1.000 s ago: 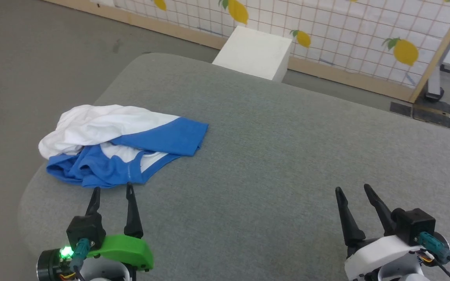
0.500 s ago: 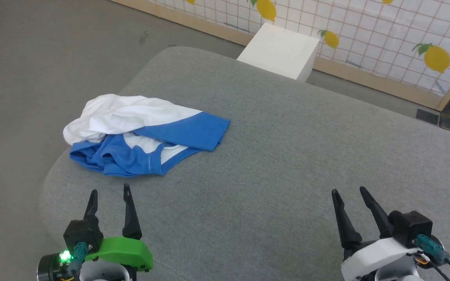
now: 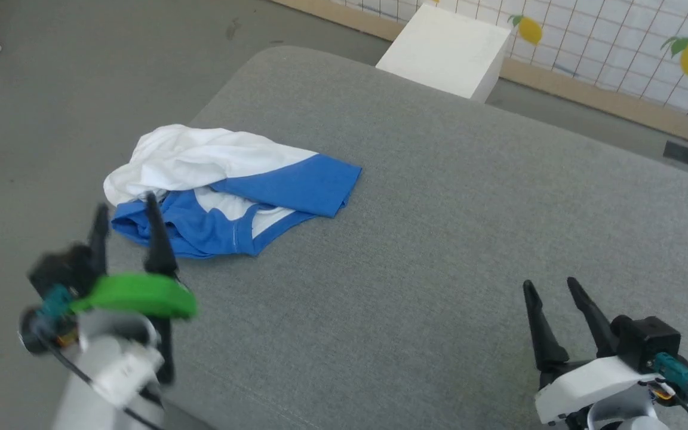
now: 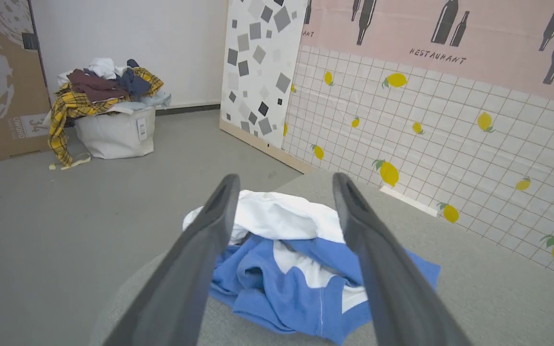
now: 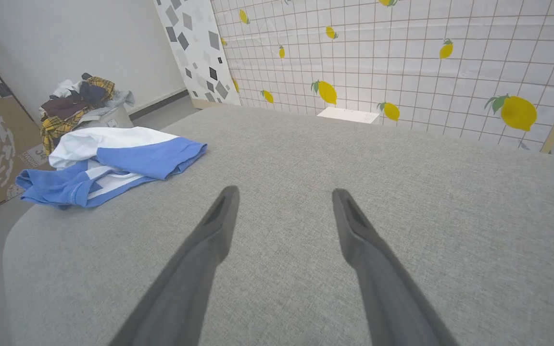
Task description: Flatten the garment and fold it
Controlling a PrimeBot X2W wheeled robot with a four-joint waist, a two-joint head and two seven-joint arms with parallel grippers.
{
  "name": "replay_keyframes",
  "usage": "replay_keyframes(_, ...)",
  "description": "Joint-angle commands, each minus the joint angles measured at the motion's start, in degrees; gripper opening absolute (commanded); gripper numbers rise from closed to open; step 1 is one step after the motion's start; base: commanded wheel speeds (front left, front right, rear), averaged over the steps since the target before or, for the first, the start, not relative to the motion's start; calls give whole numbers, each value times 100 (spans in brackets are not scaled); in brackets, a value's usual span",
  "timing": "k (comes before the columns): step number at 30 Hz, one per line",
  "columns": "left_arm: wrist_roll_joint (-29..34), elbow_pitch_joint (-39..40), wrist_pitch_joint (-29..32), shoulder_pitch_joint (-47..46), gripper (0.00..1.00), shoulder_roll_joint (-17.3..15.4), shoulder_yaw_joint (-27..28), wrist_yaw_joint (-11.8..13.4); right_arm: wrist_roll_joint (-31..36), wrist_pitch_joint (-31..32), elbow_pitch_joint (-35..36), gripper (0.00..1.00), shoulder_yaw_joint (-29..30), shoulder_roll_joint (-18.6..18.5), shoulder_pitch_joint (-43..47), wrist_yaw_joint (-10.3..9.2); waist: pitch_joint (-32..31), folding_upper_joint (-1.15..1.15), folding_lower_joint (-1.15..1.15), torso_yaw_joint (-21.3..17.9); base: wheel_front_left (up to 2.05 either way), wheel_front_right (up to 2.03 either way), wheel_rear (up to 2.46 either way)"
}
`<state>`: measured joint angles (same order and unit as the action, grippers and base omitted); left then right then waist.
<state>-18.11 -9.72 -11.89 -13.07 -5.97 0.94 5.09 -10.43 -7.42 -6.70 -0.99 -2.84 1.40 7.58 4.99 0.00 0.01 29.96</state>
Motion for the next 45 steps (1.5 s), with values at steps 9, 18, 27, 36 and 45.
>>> replay_keyframes(9,-879,-1198,986,-1857,100,-682,504,-126,320,493,844,100,588,-172,87,-8,1207,0,-1,-464,0,0,0)
replay_keyframes(18,-1424,-2349,2783,-2877,100,-960,555,347,135,845,1755,100,1702,-634,393,-9,2375,0,-1,-727,0,0,0)
replay_keyframes(27,-1529,-3305,4437,-3303,100,-945,285,755,-38,1042,2356,100,2196,-795,679,-9,2887,0,-1,-732,0,0,0)
replay_keyframes(36,-1822,-3432,4707,-3123,0,-665,302,634,-66,1095,2486,100,2282,-806,777,-9,2937,0,-1,-690,0,0,0)
replay_keyframes(45,-1735,-2879,1723,-3411,0,-909,879,129,-35,989,2136,100,1967,-705,660,-9,2338,0,-1,-661,0,0,0)
